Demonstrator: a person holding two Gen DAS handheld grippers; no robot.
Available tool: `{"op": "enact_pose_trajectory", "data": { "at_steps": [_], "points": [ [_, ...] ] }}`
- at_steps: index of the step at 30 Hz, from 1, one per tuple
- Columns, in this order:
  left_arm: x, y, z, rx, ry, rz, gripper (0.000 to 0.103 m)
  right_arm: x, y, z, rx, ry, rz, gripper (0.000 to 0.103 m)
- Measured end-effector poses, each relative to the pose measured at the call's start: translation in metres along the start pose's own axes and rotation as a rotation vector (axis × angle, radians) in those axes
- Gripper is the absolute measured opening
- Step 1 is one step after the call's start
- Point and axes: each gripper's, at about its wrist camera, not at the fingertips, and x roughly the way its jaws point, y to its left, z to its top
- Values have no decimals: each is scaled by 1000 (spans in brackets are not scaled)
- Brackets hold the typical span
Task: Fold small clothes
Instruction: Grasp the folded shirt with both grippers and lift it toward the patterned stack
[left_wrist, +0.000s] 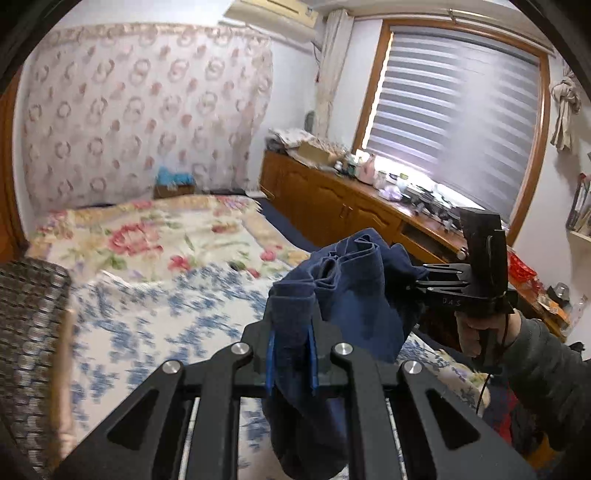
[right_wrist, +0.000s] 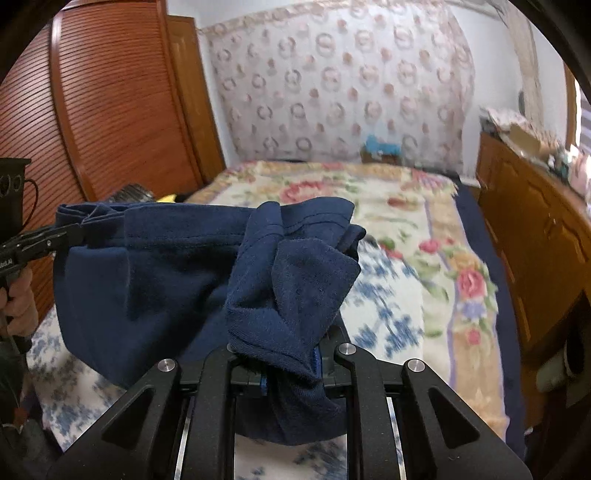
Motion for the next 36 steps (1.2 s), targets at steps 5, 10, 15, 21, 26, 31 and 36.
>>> {"op": "enact_pose_trajectory", "data": {
  "at_steps": [5,10,15,21,26,31,36],
  "points": [
    [-43,24,0,-6,-45,94,10,13,43,35,-81,-42,53,14],
    [-90,58,-5,-30,-93,198,10,37,92,70,-164,-68,121,14],
    [-131,96,-11,-62,-137,283,10,62,150,107,-249,-96,183,14],
    [-178,150,-21,-121,-207,376,10,88,221,155,-353,-133,243,14],
    [-192,201,-43,-208,-229,436,10,126,277,181,-440,-115,268,14],
    [-187,259,-86,-328,-185,495,10,190,325,190,-511,-38,300,14],
    [-165,293,-125,-420,-107,520,10,270,353,177,-534,77,292,15]
  ]
}}
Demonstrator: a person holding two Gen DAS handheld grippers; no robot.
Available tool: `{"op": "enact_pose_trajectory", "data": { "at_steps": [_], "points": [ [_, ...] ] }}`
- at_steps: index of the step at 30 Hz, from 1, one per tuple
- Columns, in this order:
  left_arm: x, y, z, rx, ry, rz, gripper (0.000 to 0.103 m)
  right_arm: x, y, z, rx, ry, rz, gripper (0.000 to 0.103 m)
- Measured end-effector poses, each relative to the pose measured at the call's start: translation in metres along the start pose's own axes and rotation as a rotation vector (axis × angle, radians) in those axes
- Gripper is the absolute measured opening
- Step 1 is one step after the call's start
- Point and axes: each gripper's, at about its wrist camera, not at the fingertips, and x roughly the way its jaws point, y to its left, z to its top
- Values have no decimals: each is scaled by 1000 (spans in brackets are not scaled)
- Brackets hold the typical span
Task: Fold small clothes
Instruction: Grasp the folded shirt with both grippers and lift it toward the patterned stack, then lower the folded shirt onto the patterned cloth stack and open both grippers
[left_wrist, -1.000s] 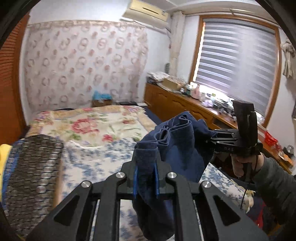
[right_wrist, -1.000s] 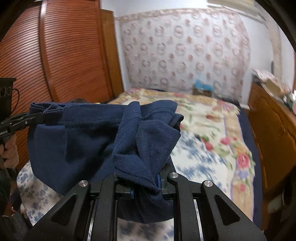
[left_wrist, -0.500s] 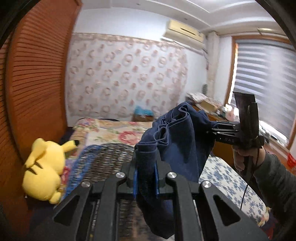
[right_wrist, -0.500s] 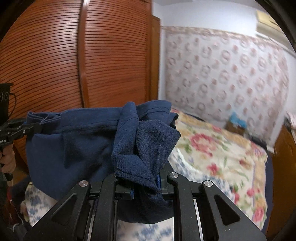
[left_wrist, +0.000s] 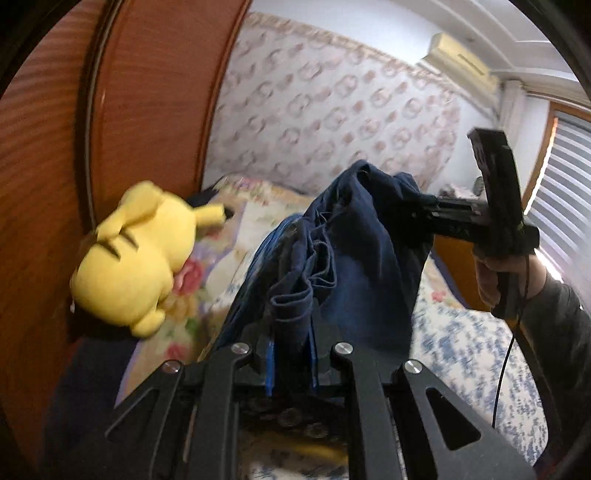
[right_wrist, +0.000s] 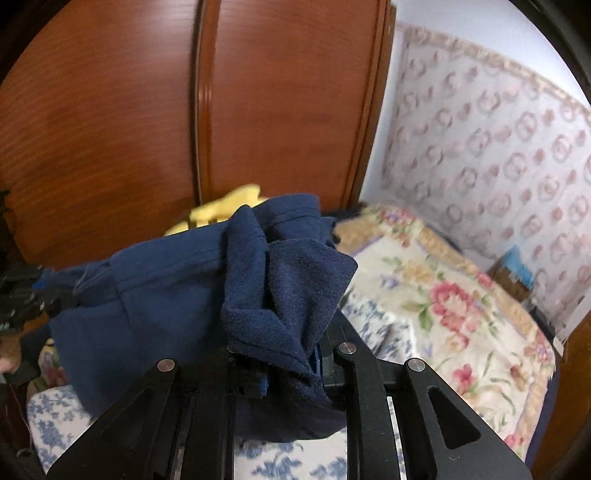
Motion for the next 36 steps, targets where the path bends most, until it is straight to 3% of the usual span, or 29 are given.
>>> {"op": "enact_pose_trajectory", "data": {
  "at_steps": [3,5,10,12,15,16,18,19,23,26,30,36],
  "points": [
    [10,8,-14,-25,31,13,11,21,-11,-3,64,2,-26,23],
    [12,8,-18,-29,39,22,11,24,-25,-1,134,-20,-72,41],
    [7,2,-21,5,26,60,16,11,-47,9,213,-120,-176,41],
    [4,-3,-19,40,9,81,20,4,-46,9,206,-146,-173,41],
    [-3,-7,-14,76,-20,109,32,-9,-32,6,165,-177,-134,41],
    [-8,-9,-12,84,-40,137,43,-12,-25,3,146,-182,-113,42],
    [-15,-10,-8,88,-74,136,52,-12,-13,-3,120,-177,-62,42],
    [-18,-11,-6,88,-84,133,64,-10,-6,-7,108,-163,-47,43],
    [-15,-17,-4,110,-91,138,65,4,6,-19,94,-111,-7,48],
    [2,-21,-14,133,-34,134,65,17,4,-28,109,-77,-8,57],
    [24,-26,-33,169,38,165,65,31,0,-40,123,-22,-18,59],
    [17,-41,-43,200,33,208,65,7,6,-51,157,-50,-45,60]
  ]
}}
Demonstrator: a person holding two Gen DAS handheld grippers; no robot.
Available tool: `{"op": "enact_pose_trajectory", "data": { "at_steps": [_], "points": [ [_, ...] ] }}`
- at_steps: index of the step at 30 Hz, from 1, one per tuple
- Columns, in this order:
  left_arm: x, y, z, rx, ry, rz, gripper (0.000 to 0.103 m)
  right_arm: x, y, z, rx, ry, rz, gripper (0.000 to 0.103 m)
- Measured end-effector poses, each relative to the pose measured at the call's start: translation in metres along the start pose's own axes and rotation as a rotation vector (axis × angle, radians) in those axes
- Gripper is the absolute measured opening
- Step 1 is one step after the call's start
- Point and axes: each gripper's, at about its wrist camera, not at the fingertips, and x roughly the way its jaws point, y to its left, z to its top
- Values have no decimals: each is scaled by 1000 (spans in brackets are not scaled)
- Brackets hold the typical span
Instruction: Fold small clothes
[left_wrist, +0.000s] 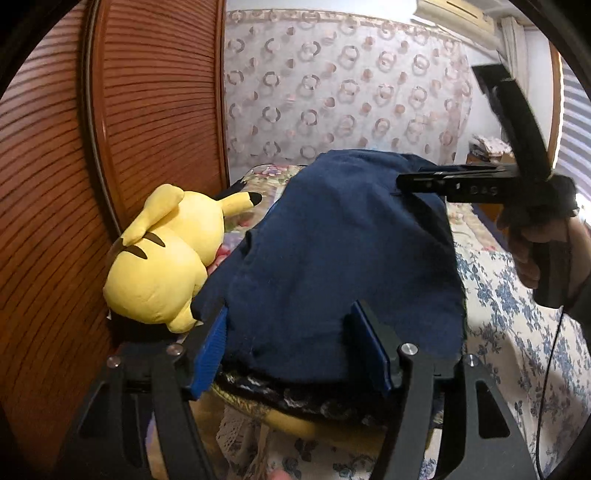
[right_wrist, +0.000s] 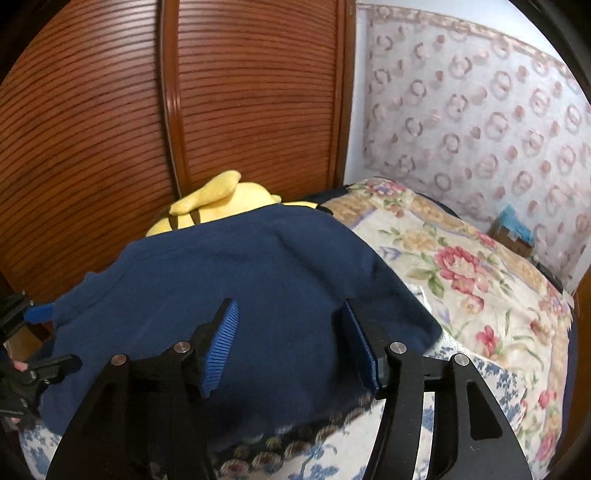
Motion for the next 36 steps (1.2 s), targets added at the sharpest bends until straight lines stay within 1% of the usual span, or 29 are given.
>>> {"op": "enact_pose_trajectory", "data": {
  "at_steps": [5,10,13,15,17,19,23,25,30,33,36],
  "points": [
    [-23,-23,-1,46,-25,8,65,-46,6,-19,28,-45,-23,60],
    [-47,-49,-2,67,-53,-22,65,-98,9,-46,57,-84,-46,61],
    [-61,-67,-3,87,-72,-33,65,-130,9,-66,77,-109,-74,73],
    [-70,-77,-4,94,-84,-58,65,-152,9,-81,89,-126,-92,76],
    [-79,-88,-6,101,-92,-80,65,-168,10,-92,100,-136,-106,81],
    [-86,-101,-7,111,-98,-104,65,-186,11,-104,108,-144,-126,83],
    [-99,-125,-12,123,-112,-124,66,-220,12,-127,132,-165,-183,87],
    [-107,-135,-15,124,-130,-136,66,-239,10,-141,161,-175,-218,88],
    [-125,-157,-18,127,-142,-168,66,-282,3,-175,232,-201,-279,88],
    [-139,-169,-18,142,-160,-179,66,-304,2,-190,258,-213,-301,89],
    [-151,-178,-16,147,-173,-177,66,-330,7,-204,289,-235,-367,89]
  ]
}}
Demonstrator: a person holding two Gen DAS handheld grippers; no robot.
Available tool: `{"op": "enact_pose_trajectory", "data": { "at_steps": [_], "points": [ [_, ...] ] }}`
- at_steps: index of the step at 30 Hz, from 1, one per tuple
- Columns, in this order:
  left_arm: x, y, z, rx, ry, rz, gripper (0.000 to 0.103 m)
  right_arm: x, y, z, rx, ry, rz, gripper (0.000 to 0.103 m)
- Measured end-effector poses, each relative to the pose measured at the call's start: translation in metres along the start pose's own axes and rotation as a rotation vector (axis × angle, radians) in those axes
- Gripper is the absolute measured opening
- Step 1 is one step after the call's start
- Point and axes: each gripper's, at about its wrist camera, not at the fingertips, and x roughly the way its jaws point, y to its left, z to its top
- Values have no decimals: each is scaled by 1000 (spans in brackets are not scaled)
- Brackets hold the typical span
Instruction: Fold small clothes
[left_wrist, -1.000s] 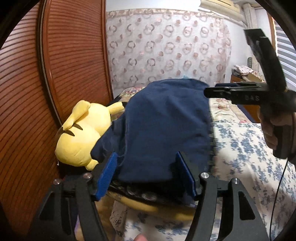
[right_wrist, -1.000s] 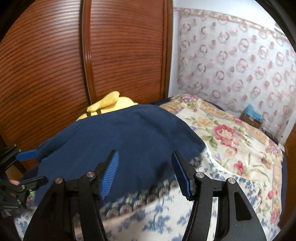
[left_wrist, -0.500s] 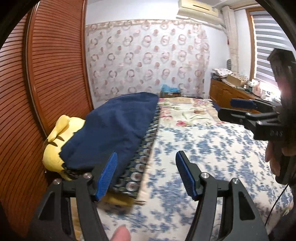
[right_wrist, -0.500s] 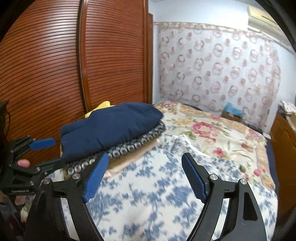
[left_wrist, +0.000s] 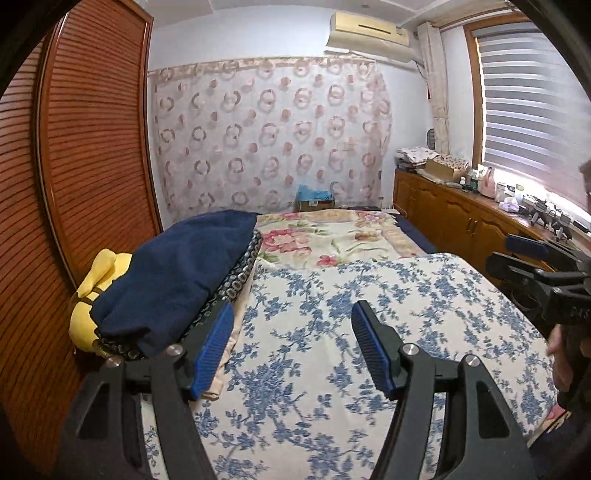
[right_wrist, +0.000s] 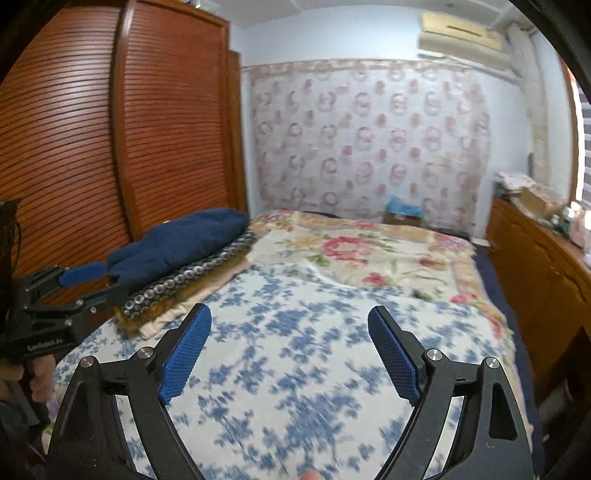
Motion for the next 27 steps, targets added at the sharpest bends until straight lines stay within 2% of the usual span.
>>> {"op": "enact_pose_trajectory", "data": {
  "at_steps": [7,13,27],
  "points": [
    [-30,-13,17,-1,-53,-8,66,-50,-21,-2,67,-49,-79,89],
    [-43,-20,25,-4,-78,-4,66,-76,-31,-4,90,-77,-127,89],
    [-47,-23,25,2,-77,-15,66,-82,-36,-6,95,-81,-166,89]
  ]
}}
